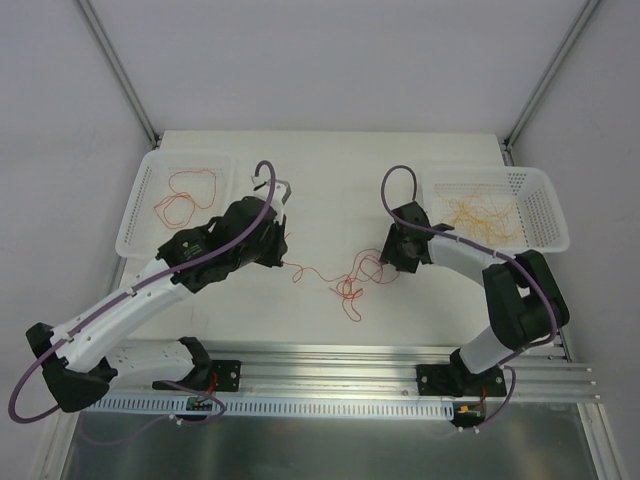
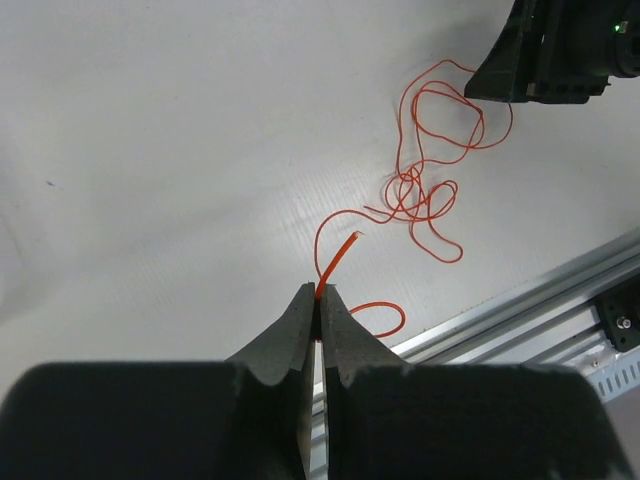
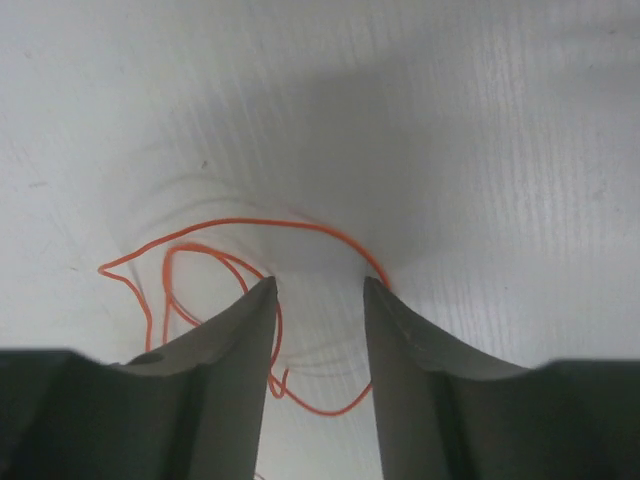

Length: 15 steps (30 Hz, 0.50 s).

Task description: Untangle the cables

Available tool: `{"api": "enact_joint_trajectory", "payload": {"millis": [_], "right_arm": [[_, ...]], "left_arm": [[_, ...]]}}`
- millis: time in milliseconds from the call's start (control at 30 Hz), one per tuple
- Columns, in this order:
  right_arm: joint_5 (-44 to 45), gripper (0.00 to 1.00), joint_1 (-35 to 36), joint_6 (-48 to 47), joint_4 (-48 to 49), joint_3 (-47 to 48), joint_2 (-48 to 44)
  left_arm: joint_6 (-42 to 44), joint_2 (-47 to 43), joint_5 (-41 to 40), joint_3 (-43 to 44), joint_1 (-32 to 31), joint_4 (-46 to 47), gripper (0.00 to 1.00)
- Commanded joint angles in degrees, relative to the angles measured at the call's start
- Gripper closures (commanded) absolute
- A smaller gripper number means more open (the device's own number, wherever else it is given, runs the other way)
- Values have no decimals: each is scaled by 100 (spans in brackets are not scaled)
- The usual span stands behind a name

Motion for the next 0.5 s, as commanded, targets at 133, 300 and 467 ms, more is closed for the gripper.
{"api": "enact_joint_trajectory", "payload": {"millis": [133,300,467], "right_arm": [[173,80,107,188,111,49,194],[532,99,98,118,-248,-3,1],[788,99,-25,39,-478,-346,-333]], "left_arm": [[443,-423,-270,771,334,-517,100],[786,-502,-743,1401,764,-1077,100],[1717,-432,-1595,2694,1336,-1369,100]]}}
